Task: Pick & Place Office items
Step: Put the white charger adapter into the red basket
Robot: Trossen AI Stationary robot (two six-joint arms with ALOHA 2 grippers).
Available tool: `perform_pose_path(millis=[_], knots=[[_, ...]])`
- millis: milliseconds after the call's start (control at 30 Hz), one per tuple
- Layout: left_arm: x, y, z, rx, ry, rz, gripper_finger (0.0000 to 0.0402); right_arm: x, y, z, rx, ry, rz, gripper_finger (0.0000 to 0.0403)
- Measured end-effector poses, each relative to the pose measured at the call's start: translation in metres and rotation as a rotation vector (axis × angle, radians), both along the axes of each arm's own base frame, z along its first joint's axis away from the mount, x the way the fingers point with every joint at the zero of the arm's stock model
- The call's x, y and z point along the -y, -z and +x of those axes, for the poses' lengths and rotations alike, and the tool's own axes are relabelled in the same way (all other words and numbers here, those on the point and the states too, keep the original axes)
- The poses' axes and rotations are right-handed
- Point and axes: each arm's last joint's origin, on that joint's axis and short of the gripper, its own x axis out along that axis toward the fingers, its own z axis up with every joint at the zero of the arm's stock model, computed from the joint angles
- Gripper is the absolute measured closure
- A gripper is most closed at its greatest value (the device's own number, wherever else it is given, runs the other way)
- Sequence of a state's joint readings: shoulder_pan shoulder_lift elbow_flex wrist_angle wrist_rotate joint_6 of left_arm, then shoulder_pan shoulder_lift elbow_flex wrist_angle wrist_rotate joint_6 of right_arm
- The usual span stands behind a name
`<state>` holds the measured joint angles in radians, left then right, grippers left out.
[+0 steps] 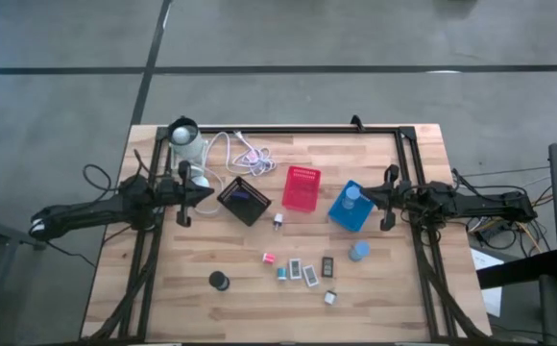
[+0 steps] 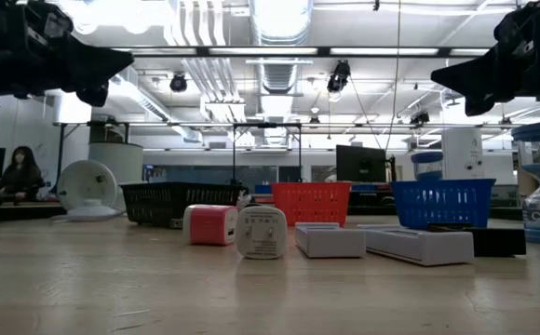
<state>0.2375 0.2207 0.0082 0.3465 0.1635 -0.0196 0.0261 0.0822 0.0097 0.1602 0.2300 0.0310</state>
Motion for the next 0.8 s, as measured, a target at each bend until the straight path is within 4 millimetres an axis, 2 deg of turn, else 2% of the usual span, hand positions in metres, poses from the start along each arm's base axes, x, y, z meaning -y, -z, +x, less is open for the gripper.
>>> perform_pose_path(millis=[233, 367, 467, 567, 700, 800], knots=[[0.000, 0.001, 0.000, -0.015, -0.003, 0.020, 0.0387, 0.000, -0.003, 0.000, 0.031, -0.003, 0.004, 0.0394], [0.000, 0.001, 0.000, -0.016, -0.007, 0.046, 0.0386, 0.000, -0.015, -0.002, 0.119, -0.009, -0.005, 0.0394], [0.000, 0.001, 0.000, -0.016, -0.010, 0.066, 0.0386, -0.002, -0.041, -0.003, 0.110, -0.034, -0.017, 0.0394], [0.000, 0.001, 0.000, -0.016, -0.012, 0.074, 0.0386, -0.005, -0.072, 0.000, 0.017, -0.060, -0.038, 0.0394], [0.000, 0.001, 0.000, -0.015, -0.019, 0.086, 0.0385, -0.014, -0.114, 0.019, -0.170, -0.124, -0.104, 0.0394], [0.000, 0.001, 0.000, -0.016, -0.018, 0.086, 0.0385, -0.024, -0.136, 0.040, -0.364, -0.185, -0.155, 0.0393]])
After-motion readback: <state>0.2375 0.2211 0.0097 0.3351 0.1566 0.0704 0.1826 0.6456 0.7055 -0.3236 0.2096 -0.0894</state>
